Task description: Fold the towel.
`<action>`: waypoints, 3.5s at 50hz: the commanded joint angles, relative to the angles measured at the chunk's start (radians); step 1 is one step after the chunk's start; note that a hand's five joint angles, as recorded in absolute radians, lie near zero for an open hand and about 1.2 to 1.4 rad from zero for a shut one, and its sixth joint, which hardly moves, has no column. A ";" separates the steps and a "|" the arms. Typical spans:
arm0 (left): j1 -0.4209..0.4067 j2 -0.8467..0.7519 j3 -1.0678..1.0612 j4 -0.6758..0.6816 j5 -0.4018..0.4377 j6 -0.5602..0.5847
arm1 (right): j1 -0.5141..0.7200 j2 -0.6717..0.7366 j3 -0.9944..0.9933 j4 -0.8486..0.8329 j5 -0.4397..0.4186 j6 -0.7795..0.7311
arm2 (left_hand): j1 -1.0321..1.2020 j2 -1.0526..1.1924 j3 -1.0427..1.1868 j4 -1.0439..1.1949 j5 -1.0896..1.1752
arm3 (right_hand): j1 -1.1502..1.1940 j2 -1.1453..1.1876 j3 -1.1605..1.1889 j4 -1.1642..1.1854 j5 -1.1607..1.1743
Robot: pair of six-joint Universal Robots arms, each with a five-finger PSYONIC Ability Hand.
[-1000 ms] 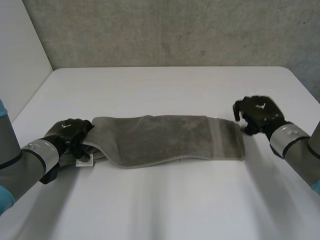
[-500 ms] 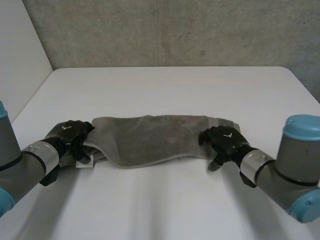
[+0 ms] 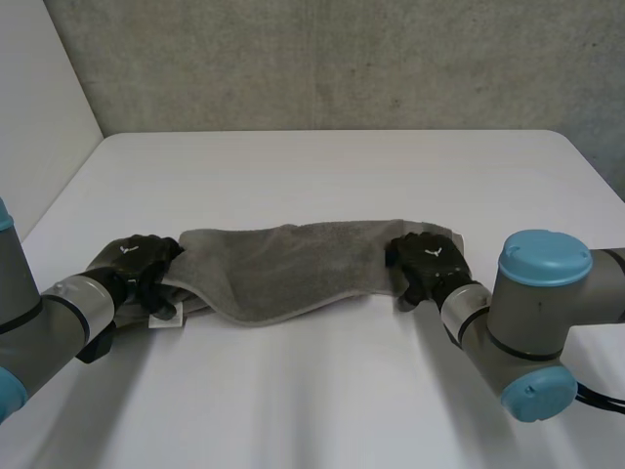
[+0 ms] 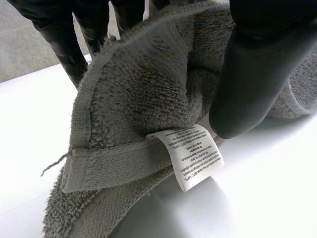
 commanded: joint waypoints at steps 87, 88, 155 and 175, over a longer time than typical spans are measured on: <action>-0.037 0.110 -0.051 0.028 0.069 -0.077 | -0.062 -0.220 0.120 0.262 -0.067 -0.308 | 0.578 0.575 0.575 0.565 0.412 | -0.241 -0.228 -0.245 -0.245 -0.257; -0.037 0.110 -0.051 0.028 0.069 -0.077 | -0.065 -0.231 0.129 0.253 -0.067 -0.309 | 0.578 0.575 0.575 0.565 0.412 | -0.270 -0.257 -0.274 -0.274 -0.286; 0.004 0.430 0.379 -0.254 0.074 -0.147 | -0.318 -0.399 -0.771 1.167 -0.244 -0.534 | 0.578 0.575 0.575 0.565 0.412 | 0.773 0.787 0.770 0.770 0.758; -0.008 -0.182 0.809 -0.580 0.061 0.037 | -0.142 0.008 -1.002 1.041 -0.071 -0.676 | 0.578 0.575 0.575 0.565 0.412 | 0.773 0.787 0.770 0.770 0.758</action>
